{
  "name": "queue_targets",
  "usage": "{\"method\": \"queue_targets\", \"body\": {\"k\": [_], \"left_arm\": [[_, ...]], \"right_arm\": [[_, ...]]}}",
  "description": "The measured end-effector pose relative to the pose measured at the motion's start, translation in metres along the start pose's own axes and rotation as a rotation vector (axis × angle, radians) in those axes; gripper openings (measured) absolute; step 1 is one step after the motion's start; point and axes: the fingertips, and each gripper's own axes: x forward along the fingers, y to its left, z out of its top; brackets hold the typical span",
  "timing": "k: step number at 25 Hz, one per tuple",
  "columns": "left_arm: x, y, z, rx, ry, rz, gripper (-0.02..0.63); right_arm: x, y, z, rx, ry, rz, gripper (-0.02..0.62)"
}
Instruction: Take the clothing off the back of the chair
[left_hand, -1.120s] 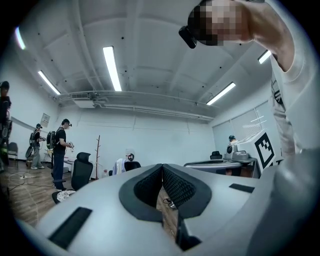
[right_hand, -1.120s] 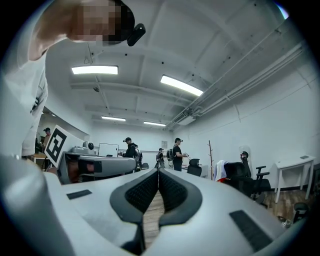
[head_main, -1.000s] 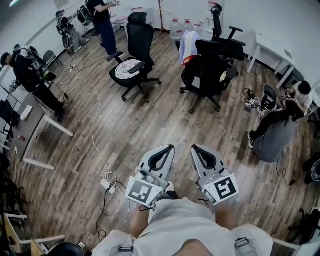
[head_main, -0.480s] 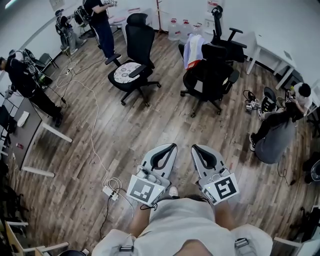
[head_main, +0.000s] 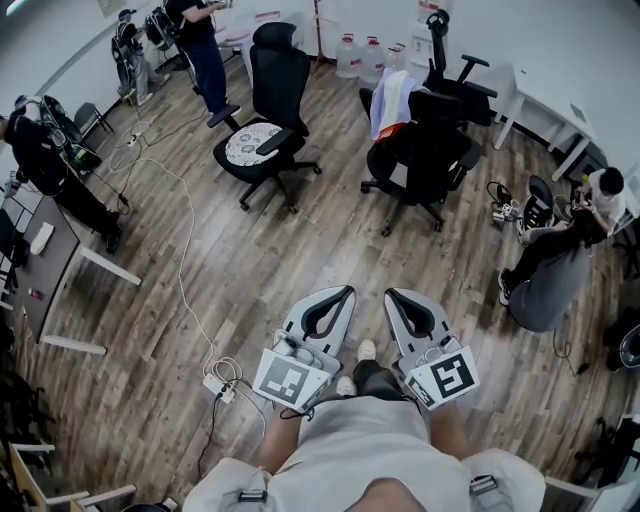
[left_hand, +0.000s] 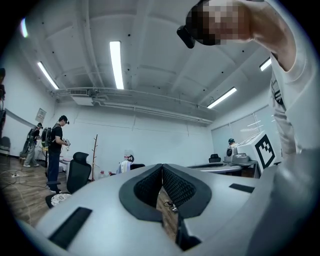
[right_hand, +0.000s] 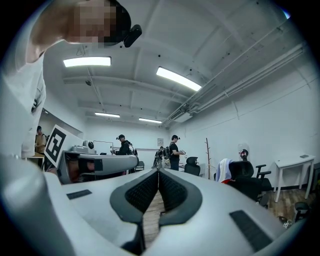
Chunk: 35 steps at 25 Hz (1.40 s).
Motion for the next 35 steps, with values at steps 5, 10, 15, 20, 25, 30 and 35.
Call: {"method": "queue_targets", "body": {"k": [5, 10, 15, 20, 25, 30, 35], "left_arm": [[0.022, 0.012, -0.005, 0.006, 0.007, 0.008, 0.018], [0.049, 0.028, -0.008, 0.011, 0.010, 0.019, 0.018], [0.076, 0.045, -0.010, 0.005, 0.014, 0.033, 0.018], [0.107, 0.057, -0.012, 0.013, 0.022, 0.036, 0.018], [0.129, 0.065, -0.010, 0.005, 0.022, 0.054, 0.018], [0.146, 0.071, -0.011, 0.014, 0.019, 0.059, 0.018], [0.159, 0.078, -0.012, 0.006, 0.030, 0.070, 0.018]], "right_arm": [[0.017, -0.020, -0.004, 0.008, 0.003, 0.020, 0.021], [0.039, -0.047, -0.003, 0.012, -0.007, 0.036, 0.021], [0.060, -0.073, -0.004, 0.010, -0.012, 0.050, 0.021], [0.077, -0.101, -0.004, 0.019, -0.010, 0.061, 0.021], [0.088, -0.124, -0.004, 0.024, -0.012, 0.071, 0.021], [0.098, -0.140, -0.002, 0.024, -0.020, 0.088, 0.021], [0.107, -0.152, -0.001, 0.036, -0.019, 0.098, 0.021]]}}
